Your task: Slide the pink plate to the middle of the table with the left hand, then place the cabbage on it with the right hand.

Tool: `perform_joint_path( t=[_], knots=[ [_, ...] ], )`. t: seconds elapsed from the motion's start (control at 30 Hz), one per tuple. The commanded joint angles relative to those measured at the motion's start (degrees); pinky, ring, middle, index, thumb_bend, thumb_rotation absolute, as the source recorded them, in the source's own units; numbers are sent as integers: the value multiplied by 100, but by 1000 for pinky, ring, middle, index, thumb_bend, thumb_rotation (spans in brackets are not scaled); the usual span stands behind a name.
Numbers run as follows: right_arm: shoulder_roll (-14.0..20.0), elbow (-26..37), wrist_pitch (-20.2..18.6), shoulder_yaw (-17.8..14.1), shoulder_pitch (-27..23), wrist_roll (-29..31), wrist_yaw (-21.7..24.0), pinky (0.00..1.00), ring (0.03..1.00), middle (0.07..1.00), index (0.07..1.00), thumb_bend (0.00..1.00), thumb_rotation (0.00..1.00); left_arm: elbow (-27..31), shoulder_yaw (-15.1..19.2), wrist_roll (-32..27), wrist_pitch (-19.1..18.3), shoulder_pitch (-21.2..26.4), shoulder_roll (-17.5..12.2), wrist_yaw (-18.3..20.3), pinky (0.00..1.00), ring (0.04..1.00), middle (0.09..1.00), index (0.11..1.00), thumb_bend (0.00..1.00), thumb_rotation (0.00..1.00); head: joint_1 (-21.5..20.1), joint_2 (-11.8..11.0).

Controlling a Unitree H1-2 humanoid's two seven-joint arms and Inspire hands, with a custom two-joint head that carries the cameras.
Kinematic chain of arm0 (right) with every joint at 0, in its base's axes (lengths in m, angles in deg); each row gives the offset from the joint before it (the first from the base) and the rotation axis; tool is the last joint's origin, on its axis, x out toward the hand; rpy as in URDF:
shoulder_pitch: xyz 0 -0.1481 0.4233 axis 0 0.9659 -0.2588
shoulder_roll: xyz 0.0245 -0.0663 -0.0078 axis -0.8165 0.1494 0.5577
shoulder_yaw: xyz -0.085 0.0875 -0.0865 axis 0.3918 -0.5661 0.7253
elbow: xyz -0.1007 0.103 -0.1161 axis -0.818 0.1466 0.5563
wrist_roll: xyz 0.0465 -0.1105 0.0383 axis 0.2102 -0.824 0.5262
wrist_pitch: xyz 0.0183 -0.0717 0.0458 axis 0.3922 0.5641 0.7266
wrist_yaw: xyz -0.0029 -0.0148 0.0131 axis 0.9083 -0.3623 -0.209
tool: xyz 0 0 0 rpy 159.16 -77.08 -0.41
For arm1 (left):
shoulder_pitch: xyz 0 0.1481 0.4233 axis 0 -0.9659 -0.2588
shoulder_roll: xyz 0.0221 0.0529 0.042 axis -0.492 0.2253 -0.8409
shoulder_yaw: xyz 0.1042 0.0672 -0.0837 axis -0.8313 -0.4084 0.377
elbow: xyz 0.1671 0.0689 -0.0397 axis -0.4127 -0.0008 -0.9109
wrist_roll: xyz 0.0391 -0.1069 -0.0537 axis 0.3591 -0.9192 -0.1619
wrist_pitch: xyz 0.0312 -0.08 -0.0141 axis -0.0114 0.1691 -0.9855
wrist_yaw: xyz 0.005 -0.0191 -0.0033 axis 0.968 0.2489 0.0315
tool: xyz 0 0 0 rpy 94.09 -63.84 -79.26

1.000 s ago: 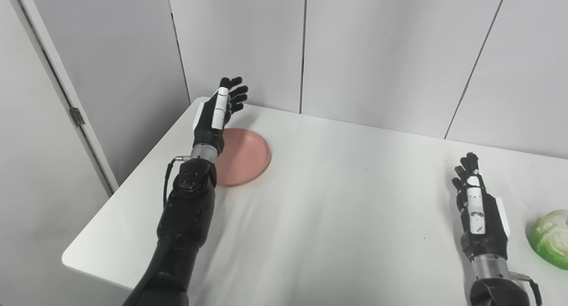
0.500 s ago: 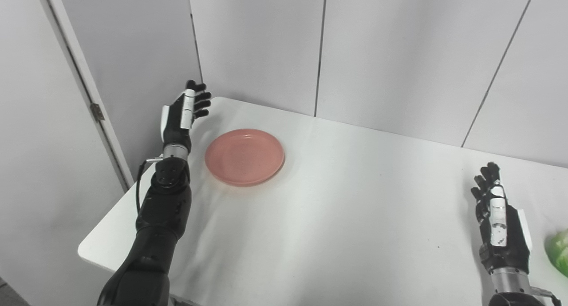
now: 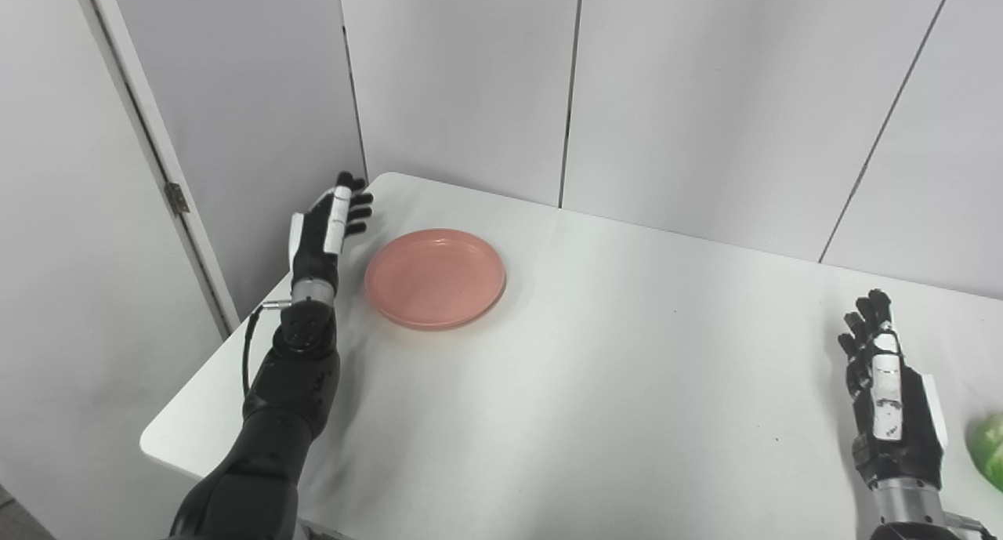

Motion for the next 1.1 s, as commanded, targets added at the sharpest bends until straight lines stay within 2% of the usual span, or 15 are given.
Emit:
perform_joint_path(
  t=[0.0,0.2,0.3,0.37,0.47,0.63,0.73,0.83,1.0,1.07],
  knots=[
    [33,-45,247,-31,162,4,35,1000,1000,1000,1000,610,975,-68,-84,15,360,359,-22,89,755,754,738,718,761,1000,6,1],
    [41,88,140,-20,199,-13,39,1000,1000,1000,1000,604,988,-382,-253,-80,393,404,106,308,809,787,762,739,772,1000,7,30],
    [24,140,85,-31,207,-20,-4,1000,1000,1000,1000,606,983,-460,-262,-239,417,428,193,475,790,788,769,748,777,1000,9,38],
    [16,136,93,-36,208,-16,-14,1000,1000,1000,1000,606,982,-466,-350,-167,445,417,230,453,785,788,771,749,777,1000,-17,54],
    [-7,138,93,-41,205,-18,-47,1000,1000,1000,1000,598,972,-300,-555,-34,364,325,339,457,827,801,783,763,800,1000,-44,72],
    [9,159,41,-3,201,-47,-20,1000,1000,1000,1000,603,987,-22,-572,-236,245,266,502,514,818,795,778,755,796,1000,-103,93],
    [-22,63,78,0,151,-81,-64,1000,1000,1000,1000,625,972,202,-560,-414,107,269,655,713,858,805,780,756,793,1000,-282,136],
    [-30,80,42,10,153,-96,-66,1000,1000,1000,1000,656,962,381,-558,-505,-2,242,732,846,877,819,789,763,800,1000,-282,136],
    [-63,168,-107,30,161,-177,-126,1000,1000,1000,1000,684,967,762,-674,-439,-163,206,1078,848,814,803,783,759,790,1000,-431,198],
    [-77,170,-131,27,160,-151,-114,1000,1000,1000,1000,687,967,850,-790,-316,-173,167,1148,866,820,799,779,759,804,1000,-489,226]
  ],
)
